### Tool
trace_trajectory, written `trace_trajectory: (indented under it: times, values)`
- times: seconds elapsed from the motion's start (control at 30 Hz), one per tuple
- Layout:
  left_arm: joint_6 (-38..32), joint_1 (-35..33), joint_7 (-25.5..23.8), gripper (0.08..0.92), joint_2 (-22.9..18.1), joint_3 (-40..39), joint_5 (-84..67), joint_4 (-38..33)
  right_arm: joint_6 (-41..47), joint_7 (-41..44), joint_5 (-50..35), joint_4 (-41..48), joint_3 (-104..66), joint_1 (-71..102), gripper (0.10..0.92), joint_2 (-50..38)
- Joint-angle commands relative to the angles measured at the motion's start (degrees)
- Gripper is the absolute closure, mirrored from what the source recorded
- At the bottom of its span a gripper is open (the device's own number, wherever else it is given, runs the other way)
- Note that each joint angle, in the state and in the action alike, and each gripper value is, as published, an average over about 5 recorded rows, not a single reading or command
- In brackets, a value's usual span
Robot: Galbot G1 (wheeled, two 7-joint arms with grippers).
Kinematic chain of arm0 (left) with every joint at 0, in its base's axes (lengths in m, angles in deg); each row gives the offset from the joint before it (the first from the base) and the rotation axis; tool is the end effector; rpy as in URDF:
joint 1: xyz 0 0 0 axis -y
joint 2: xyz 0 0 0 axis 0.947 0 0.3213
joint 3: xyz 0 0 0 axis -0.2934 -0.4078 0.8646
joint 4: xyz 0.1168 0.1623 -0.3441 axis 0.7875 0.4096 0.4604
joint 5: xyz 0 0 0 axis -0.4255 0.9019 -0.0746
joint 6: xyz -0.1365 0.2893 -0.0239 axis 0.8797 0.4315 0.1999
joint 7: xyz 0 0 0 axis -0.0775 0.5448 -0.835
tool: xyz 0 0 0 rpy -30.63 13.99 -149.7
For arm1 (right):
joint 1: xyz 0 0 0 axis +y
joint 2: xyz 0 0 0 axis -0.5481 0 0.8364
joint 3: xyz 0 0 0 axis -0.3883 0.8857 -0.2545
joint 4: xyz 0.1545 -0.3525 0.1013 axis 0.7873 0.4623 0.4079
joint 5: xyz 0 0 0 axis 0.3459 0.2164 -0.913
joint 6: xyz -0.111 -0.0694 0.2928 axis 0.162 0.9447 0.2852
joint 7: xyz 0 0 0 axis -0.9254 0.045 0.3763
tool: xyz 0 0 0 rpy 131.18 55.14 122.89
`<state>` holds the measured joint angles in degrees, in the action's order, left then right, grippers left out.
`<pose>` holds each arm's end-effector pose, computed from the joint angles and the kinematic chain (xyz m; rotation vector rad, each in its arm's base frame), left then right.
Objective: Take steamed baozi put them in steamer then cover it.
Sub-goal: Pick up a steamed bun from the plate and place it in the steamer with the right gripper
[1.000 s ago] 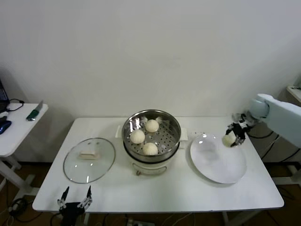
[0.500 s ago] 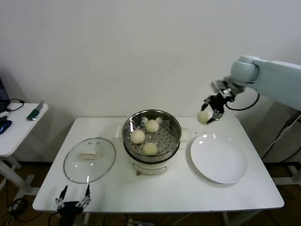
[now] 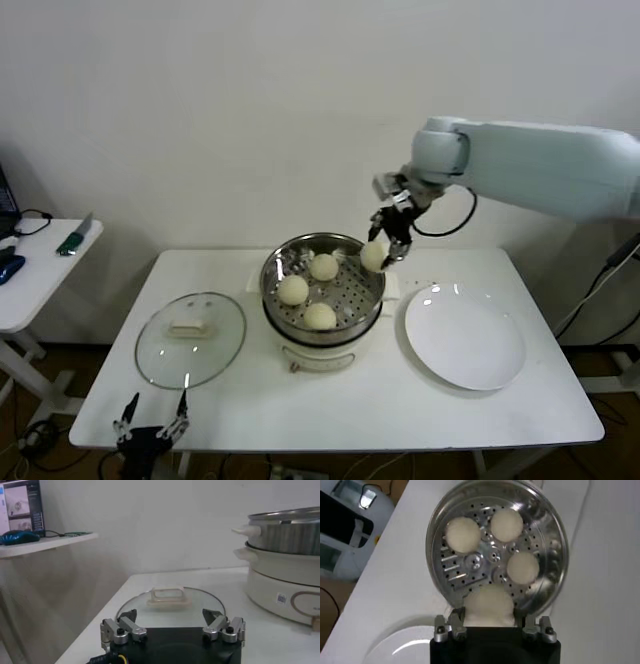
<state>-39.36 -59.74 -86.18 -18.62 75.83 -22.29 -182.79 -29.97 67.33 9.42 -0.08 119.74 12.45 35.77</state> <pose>0.0393 0.0916 -0.4014 0.1998 -2.8578 -0.1248 0.5778 0.0059 0.0313 1.5289 -1.2867 1.5601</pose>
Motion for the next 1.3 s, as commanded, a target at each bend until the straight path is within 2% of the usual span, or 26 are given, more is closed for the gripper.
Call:
trace_trajectory:
  times: [0.03,1.03,1.3]
  values:
    - [-0.04,0.05,-0.02,0.177,0.06,-0.03,-0.09,0.14,2.54,-2.69,1.82,1.76,-0.7,6.89,0.372,7.26]
    - [-0.01,0.75,0.01,0.177,0.49,0.37,-0.73,0.8,2.74,-4.9,6.9,7.53,-5.17,16.01,0.368,5.99]
    - [0.04,0.79,0.02,0.177,0.52,0.41,-0.75,0.78,1.78,-4.8,4.37,7.05,-7.33,13.63,0.217,4.64]
